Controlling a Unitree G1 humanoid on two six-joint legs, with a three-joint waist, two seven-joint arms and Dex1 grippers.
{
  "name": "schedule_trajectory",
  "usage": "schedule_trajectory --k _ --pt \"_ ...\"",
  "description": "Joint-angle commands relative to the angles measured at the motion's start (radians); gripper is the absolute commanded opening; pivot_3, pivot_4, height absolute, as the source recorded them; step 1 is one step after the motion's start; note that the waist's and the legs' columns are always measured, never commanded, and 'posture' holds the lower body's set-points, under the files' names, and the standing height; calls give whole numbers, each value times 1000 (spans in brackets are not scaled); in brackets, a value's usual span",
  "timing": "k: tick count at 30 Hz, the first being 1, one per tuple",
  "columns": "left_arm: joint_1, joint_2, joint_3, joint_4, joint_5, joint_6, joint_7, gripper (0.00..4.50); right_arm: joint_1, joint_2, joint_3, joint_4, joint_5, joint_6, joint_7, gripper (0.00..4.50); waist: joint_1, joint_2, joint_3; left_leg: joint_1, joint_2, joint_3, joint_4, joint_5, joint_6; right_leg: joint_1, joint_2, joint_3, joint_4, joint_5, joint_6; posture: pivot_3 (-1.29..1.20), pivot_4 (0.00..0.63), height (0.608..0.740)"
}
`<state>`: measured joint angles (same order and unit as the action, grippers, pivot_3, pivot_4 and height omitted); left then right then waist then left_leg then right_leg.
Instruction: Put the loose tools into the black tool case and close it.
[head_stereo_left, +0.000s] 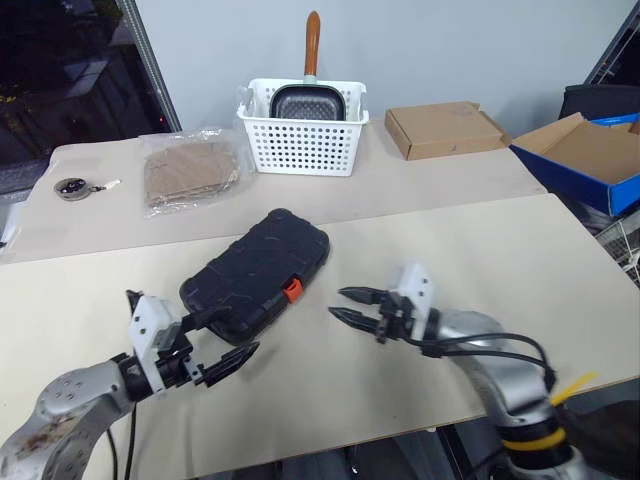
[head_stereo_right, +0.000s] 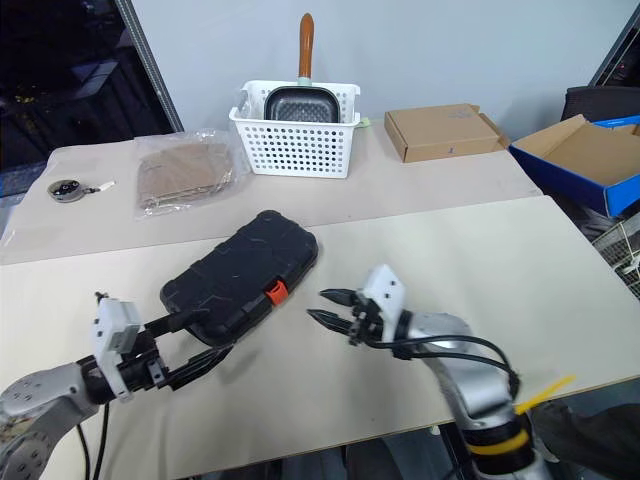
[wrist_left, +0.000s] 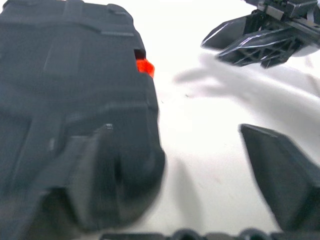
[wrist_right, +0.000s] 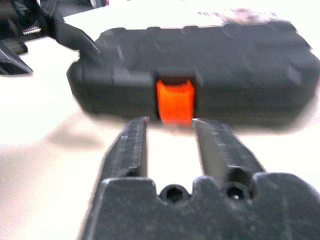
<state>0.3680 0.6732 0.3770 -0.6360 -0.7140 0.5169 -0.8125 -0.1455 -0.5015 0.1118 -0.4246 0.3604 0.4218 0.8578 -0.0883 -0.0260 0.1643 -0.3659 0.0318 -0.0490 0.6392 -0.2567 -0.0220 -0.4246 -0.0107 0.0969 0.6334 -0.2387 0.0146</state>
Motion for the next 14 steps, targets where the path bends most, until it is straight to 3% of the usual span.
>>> schedule_trajectory --k 1,3,4,8,14 --pt "160 -12 135 -74 -37 -35 -57 4500 126 -124 -161 -97 74 -42 92 3611 5 0 0 0 0 0 0 0 1 0 0 0 -1 0 0 0 150 740" --pt "225 -23 171 -78 -37 -52 -73 4500 173 -168 -213 -98 84 -66 111 4329 9 0 0 0 0 1 0 -2 4 2 0 0 -3 0 0 0 150 740" --pt "267 -34 193 -78 -27 -69 -84 4500 205 -192 -249 -102 92 -79 128 4470 12 -1 1 0 0 1 1 -2 4 2 0 1 -3 -1 1 0 150 740" --pt "371 -61 241 -72 -1 -120 -126 4500 277 -234 -337 -122 126 -89 149 4470 20 -3 2 4 0 1 4 -2 4 4 2 1 -2 -2 -3 0 150 740" --pt "374 -75 235 -64 -24 -132 -124 4500 276 -239 -358 -94 126 -100 144 4470 20 -4 2 9 0 2 4 -2 3 6 2 2 -2 -5 -7 0 150 740"
